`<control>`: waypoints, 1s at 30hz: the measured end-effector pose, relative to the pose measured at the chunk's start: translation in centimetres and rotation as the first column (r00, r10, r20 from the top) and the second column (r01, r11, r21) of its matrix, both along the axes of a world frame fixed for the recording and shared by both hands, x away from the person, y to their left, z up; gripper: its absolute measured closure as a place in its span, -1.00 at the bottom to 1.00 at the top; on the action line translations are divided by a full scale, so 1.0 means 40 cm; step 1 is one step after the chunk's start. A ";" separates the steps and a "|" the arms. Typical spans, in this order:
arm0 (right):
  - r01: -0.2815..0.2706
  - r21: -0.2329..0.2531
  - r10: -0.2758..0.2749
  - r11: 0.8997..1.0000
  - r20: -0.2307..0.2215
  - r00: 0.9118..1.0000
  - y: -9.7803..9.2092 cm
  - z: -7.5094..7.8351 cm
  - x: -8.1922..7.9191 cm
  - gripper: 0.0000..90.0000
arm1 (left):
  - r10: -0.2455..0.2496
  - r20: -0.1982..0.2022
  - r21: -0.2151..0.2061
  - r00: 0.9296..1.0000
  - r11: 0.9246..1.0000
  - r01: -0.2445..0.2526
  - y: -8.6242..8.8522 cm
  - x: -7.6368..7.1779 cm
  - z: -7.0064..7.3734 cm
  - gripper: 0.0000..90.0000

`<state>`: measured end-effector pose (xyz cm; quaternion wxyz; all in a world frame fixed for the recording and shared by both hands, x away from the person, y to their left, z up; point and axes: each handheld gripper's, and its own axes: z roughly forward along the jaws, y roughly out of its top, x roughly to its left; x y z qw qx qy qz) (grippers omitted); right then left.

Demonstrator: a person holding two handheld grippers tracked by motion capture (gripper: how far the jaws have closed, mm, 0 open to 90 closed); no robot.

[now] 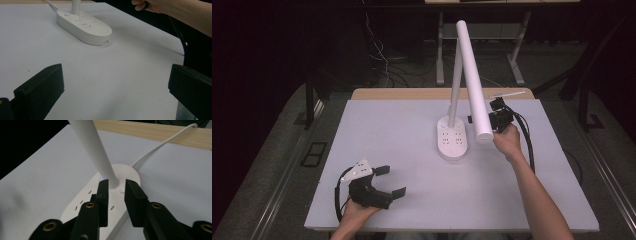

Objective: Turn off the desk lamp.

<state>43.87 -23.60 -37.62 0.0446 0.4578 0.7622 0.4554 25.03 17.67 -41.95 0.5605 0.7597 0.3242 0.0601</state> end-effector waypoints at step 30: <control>-0.019 0.030 0.018 0.999 0.036 0.999 -0.096 -0.013 -0.280 -0.99 | 0.010 0.002 0.006 1.000 1.000 -0.010 -0.002 0.000 -0.001 -1.00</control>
